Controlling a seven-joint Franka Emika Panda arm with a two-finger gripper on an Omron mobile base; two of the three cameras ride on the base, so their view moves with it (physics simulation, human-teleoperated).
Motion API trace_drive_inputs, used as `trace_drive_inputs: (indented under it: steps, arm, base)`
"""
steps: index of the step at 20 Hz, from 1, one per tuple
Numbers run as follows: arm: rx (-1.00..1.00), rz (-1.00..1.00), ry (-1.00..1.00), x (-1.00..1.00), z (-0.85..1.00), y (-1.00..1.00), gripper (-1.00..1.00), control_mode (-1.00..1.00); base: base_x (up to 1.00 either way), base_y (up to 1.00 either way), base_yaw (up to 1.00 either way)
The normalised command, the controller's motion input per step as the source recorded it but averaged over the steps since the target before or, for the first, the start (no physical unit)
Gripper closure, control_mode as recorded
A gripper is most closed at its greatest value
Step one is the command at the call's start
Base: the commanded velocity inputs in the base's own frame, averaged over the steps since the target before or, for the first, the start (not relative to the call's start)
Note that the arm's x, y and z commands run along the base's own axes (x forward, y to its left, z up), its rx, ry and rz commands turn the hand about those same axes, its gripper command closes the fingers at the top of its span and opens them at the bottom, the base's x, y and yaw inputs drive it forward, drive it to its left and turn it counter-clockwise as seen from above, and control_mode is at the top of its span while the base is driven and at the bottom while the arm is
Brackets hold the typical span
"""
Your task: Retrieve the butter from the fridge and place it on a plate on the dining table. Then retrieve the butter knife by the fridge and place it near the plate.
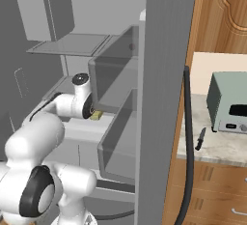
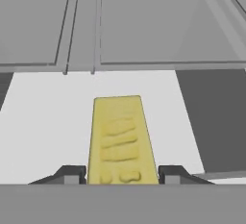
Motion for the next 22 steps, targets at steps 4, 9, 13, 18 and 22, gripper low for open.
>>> trace_drive_inputs:
  steps: [4,9,13,18,22]
  arm:
    - [0.00,0.00,0.22,-0.55,0.33,0.00,1.00,-1.00]
    - [0.00,0.00,0.13,-0.59,0.04,0.02,1.00,-1.00]
    - [0.00,0.00,0.05,-0.62,0.00,0.02,1.00,-1.00]
    - [0.00,0.00,0.00,-0.66,0.02,0.08,1.00,-1.00]
    - [0.00,0.00,-0.03,-0.46,0.23,0.02,1.00,-1.00]
  base:
    - [0.00,0.00,0.00]
    - [0.00,0.00,0.00]
    - [0.00,0.00,0.00]
    - [0.00,0.00,0.00]
    - [0.00,0.00,0.00]
